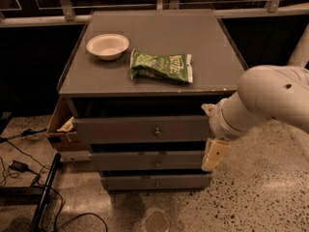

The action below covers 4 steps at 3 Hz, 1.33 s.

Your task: Open top drawer

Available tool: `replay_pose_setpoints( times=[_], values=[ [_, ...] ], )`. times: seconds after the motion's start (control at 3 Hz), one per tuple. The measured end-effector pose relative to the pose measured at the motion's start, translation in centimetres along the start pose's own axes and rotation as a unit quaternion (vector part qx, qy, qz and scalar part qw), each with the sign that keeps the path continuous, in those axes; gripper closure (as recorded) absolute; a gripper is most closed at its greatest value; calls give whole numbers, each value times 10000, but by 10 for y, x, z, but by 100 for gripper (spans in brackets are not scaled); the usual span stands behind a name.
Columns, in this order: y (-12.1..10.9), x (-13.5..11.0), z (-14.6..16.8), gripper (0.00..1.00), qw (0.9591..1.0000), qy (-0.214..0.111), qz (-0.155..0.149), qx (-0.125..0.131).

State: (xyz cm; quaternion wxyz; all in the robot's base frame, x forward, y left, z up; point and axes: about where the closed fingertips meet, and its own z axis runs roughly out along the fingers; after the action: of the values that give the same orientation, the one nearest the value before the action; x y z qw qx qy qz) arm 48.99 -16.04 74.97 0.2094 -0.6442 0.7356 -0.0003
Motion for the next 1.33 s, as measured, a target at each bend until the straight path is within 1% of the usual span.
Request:
replay_pose_setpoints(
  times=[0.33, 0.67, 1.33],
  values=[
    [0, 10, 20, 0, 10000, 3, -68, 20],
    [-6, 16, 44, 0, 9999, -44, -111, -4],
    [-29, 27, 91, 0, 9995, -153, -280, -9]
  ],
)
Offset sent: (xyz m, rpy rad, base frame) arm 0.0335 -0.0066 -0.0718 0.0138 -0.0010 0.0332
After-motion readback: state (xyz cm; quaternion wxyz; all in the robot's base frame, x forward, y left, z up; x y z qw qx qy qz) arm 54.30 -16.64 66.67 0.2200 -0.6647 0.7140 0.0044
